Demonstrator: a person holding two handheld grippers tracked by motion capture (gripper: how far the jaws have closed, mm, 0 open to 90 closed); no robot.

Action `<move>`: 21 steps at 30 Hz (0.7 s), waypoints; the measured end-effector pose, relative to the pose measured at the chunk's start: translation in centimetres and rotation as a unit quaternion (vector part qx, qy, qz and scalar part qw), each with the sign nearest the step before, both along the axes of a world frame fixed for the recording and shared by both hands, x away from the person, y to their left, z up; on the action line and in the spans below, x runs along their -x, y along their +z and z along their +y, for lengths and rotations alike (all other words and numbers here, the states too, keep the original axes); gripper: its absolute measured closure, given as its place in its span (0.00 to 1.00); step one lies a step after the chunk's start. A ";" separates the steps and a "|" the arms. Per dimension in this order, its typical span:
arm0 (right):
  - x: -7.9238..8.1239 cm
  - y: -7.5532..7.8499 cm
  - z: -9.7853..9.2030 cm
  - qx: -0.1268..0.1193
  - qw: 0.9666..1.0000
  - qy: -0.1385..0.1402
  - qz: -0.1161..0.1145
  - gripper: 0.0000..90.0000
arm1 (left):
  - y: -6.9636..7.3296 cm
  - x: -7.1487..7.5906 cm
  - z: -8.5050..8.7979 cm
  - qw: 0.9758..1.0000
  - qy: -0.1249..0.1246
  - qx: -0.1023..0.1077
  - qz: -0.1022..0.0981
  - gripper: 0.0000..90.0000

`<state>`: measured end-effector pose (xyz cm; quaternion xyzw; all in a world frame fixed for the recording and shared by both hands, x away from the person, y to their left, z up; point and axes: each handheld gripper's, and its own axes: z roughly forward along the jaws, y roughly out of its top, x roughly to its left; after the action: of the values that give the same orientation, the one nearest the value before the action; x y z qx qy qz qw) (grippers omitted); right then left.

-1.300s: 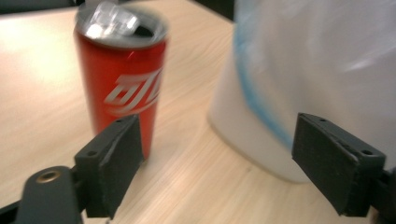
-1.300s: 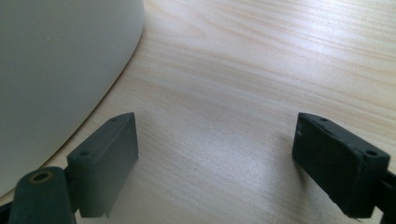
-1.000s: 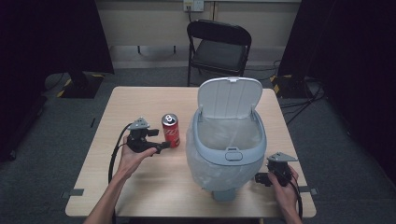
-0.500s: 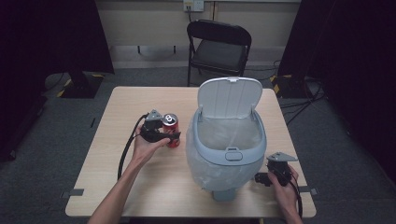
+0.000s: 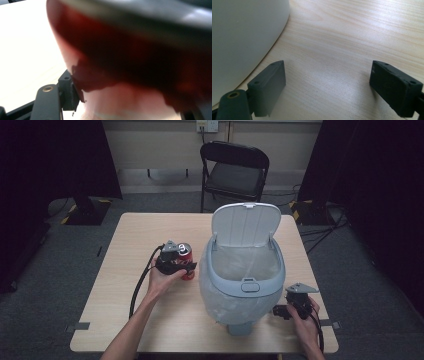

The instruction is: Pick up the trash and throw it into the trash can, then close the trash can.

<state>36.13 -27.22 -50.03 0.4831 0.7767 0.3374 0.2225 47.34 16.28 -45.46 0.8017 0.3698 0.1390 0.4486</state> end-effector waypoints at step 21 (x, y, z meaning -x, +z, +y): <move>0.0 0.0 0.0 -0.001 1.000 -0.001 0.002 0.14 | 3.2 3.8 4.1 0.998 -0.005 0.070 -0.007 0.37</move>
<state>36.11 -27.20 -50.02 0.4847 0.7764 0.3371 0.2205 43.53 20.43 -42.23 0.7690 0.3720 0.1160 0.5069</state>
